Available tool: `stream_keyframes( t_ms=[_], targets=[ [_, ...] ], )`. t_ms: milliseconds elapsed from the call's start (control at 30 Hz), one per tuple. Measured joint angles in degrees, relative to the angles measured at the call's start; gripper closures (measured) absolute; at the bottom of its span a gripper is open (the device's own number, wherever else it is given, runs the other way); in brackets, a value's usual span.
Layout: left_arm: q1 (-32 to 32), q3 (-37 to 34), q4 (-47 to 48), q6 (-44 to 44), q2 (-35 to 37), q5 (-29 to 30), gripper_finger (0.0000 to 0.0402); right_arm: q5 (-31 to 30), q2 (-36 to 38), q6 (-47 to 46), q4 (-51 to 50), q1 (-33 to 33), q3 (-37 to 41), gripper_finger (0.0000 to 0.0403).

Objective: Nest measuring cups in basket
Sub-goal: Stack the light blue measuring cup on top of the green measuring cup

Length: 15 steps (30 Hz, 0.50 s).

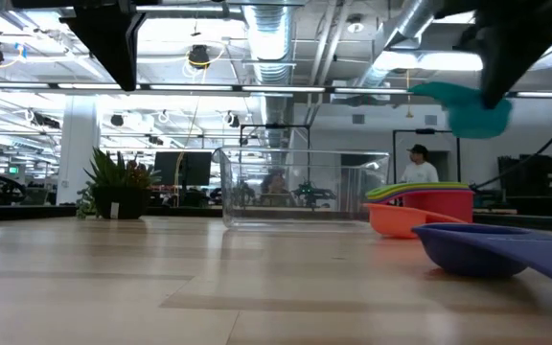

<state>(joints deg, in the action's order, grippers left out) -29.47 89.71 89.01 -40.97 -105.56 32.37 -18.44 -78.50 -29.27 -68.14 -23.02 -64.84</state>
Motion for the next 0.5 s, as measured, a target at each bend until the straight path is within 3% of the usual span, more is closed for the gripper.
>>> stream_keyframes(
  t_ms=[200, 500],
  targets=[
    [0.0, 0.0, 0.0, -0.16, 0.0, 1.41, 0.0401, -3.82, 3.03, 6.43, 11.62, 4.8, 5.6, 0.0396],
    [-0.02, 0.0, 0.0, -0.97, 0.0, 1.41, 0.0401, -4.13, 1.62, 13.75, 15.51, 7.29, 10.6, 0.0396]
  ],
)
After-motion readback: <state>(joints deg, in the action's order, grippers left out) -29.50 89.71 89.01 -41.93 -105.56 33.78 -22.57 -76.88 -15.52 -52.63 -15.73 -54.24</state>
